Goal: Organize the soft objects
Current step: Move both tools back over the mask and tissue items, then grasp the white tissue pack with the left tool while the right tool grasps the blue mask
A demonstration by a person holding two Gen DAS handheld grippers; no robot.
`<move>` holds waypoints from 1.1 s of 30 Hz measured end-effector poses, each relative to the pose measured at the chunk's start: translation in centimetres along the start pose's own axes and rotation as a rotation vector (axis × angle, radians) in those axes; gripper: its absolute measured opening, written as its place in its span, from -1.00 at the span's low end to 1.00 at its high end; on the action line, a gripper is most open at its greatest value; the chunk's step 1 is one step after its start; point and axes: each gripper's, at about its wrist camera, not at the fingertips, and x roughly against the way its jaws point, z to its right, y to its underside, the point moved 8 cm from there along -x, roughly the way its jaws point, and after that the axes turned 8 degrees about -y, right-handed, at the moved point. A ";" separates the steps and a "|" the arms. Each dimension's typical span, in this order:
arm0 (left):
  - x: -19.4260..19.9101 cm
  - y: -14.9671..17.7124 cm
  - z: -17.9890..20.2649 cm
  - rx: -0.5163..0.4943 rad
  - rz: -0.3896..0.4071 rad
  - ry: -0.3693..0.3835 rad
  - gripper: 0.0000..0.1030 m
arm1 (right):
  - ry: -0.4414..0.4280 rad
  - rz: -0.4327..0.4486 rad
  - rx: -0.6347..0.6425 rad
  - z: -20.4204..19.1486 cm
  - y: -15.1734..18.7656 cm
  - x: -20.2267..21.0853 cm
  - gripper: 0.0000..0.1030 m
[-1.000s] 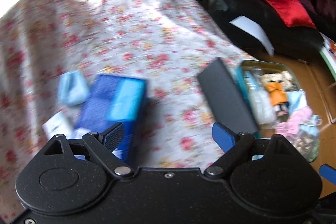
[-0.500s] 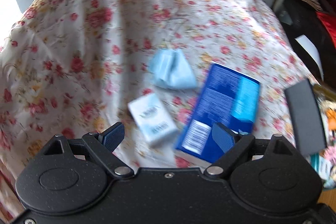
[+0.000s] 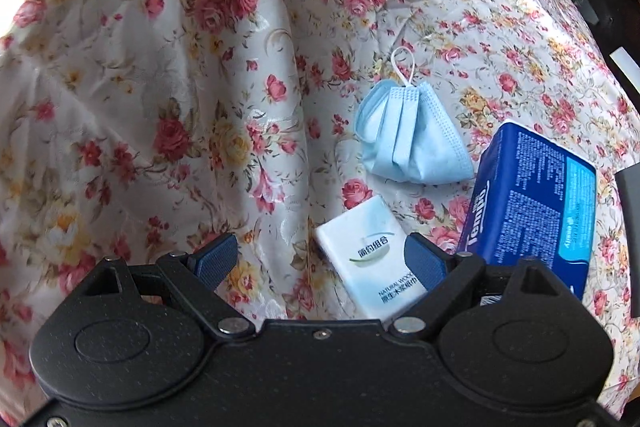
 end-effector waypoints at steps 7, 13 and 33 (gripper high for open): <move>-1.6 -0.8 0.8 -0.003 -0.034 0.058 0.69 | 0.011 -0.021 0.024 -1.5 0.0 -0.6 0.57; -2.0 -0.9 1.8 -0.076 -0.003 0.049 0.69 | 0.041 -0.034 0.041 -2.1 -0.3 -0.9 0.57; -2.7 0.3 0.4 -0.041 0.064 0.103 0.74 | 0.074 -0.105 0.088 -4.5 -0.4 -3.5 0.57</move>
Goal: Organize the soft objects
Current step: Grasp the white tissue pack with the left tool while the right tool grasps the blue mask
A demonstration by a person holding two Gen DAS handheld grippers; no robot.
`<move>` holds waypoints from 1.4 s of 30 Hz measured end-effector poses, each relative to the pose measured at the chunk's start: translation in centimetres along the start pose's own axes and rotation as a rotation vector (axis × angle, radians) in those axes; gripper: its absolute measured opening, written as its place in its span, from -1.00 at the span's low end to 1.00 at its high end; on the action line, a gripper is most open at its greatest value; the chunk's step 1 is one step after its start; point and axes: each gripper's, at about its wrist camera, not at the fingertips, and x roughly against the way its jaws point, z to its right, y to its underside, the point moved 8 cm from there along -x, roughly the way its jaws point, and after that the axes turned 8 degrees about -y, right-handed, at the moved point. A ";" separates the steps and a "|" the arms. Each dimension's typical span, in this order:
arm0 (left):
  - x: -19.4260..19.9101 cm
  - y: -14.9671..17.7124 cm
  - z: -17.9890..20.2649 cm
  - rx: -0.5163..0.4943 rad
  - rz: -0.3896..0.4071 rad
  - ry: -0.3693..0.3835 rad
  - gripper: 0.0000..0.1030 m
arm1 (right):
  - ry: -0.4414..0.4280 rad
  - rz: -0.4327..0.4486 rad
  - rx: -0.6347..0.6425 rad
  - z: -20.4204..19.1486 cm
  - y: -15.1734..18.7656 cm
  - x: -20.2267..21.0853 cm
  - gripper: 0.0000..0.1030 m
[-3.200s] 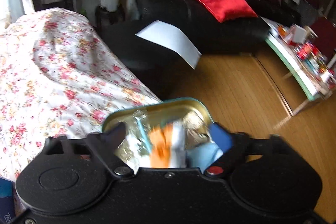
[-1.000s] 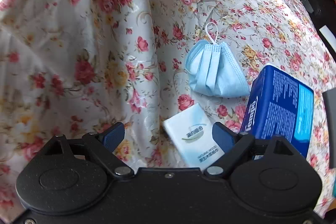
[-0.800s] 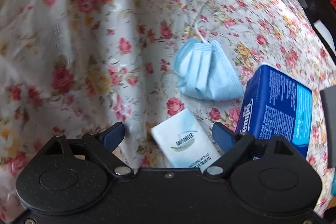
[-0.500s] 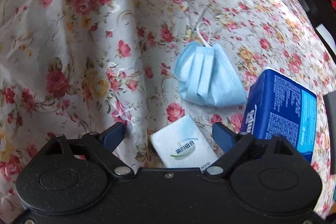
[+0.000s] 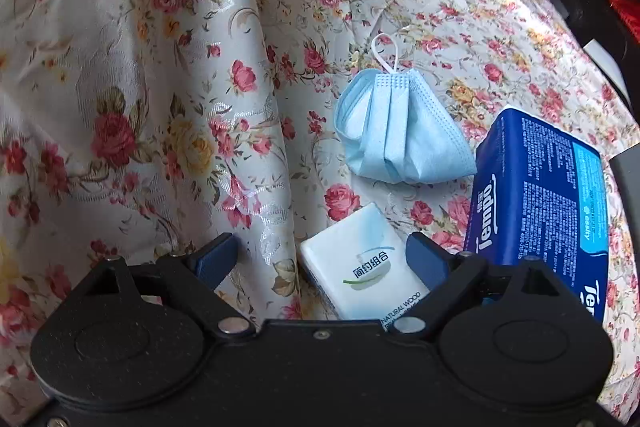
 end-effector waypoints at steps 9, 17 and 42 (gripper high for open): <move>-0.5 -0.4 0.1 0.020 -0.021 0.001 0.76 | -0.004 0.037 0.032 -1.8 -2.8 -0.5 0.57; -0.9 0.5 0.6 0.020 -0.132 0.008 0.76 | -0.006 0.088 0.043 -2.6 -6.9 -1.5 0.57; -1.3 0.7 0.9 0.095 -0.244 0.079 0.15 | -0.234 -0.016 0.030 -9.3 -18.8 -14.0 0.64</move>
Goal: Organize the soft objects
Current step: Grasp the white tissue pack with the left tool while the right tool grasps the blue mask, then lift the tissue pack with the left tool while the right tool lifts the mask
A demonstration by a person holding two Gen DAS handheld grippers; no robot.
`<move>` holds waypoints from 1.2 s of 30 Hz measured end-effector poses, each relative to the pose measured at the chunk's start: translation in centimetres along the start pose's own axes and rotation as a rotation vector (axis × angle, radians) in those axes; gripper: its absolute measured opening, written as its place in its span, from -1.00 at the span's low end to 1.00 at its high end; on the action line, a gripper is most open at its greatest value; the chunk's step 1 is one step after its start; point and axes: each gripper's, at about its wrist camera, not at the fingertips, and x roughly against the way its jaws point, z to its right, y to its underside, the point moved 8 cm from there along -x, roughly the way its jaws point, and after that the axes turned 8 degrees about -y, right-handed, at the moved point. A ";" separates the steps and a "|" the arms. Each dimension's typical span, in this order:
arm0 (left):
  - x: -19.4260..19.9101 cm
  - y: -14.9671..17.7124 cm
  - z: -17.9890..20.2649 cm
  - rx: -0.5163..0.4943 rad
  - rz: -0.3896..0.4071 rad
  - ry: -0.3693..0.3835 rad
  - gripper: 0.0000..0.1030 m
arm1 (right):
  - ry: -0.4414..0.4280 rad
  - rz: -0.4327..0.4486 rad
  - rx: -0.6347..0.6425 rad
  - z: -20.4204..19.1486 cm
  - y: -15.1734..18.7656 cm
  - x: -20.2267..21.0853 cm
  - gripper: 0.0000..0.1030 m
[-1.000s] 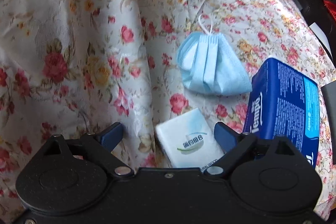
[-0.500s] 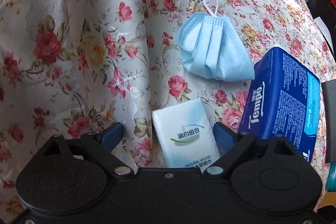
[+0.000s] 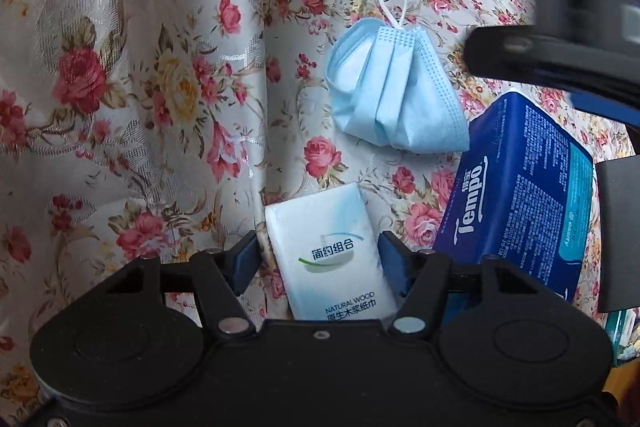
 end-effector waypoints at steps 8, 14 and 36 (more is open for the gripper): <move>-0.2 0.0 0.1 0.001 -0.005 -0.002 0.15 | -0.014 -0.076 0.050 -0.6 -0.4 -4.2 0.81; -0.2 -0.2 0.0 0.002 -0.012 0.000 0.15 | -0.013 -0.129 0.088 -1.3 -0.4 -6.0 0.81; 0.3 -0.7 -0.1 -0.010 0.000 0.010 0.08 | -0.037 -0.001 0.074 -0.8 -1.9 -1.2 -0.19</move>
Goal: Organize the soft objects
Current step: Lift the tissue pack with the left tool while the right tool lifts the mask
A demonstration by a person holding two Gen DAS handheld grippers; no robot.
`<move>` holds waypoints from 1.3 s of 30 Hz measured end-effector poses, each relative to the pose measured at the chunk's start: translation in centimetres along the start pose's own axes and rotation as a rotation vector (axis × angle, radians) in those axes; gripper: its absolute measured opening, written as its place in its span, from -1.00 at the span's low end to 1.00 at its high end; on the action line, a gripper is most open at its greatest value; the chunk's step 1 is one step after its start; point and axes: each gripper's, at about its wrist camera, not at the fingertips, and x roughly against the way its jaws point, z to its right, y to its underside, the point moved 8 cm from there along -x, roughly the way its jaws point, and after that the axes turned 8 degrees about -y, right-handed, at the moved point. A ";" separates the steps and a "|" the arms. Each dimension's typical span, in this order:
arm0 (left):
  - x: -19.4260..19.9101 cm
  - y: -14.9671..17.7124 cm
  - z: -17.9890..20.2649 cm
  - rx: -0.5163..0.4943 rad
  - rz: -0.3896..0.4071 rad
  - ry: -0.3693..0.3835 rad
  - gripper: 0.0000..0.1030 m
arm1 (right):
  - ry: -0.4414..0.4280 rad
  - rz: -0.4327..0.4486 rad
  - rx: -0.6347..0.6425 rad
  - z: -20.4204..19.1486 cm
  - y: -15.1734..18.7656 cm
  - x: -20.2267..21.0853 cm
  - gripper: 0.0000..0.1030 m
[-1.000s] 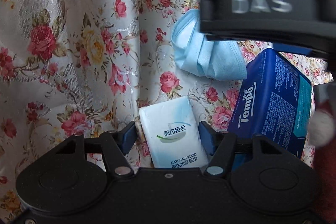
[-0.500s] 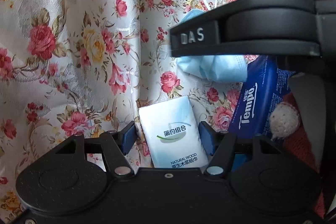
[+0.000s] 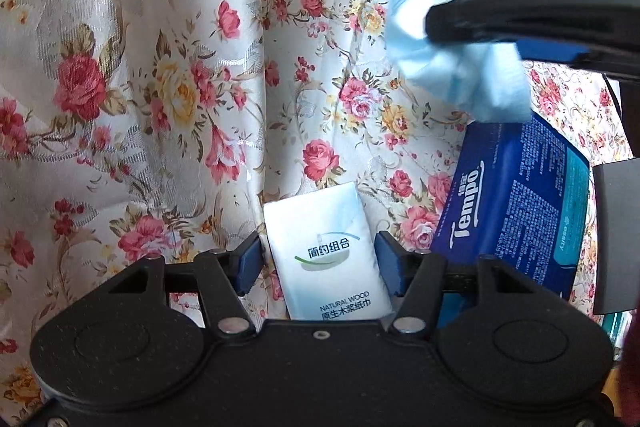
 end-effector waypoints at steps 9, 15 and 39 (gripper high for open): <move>1.5 0.1 0.5 -0.028 0.034 0.020 -0.01 | 0.042 0.066 -0.032 1.0 0.8 4.1 -0.19; 1.6 -0.1 -0.2 0.027 0.040 0.018 0.00 | 0.062 0.070 -0.057 1.7 1.9 5.0 -0.19; 0.8 -0.4 0.2 0.045 0.001 0.100 0.23 | 0.084 0.089 -0.080 1.9 2.9 6.6 -0.19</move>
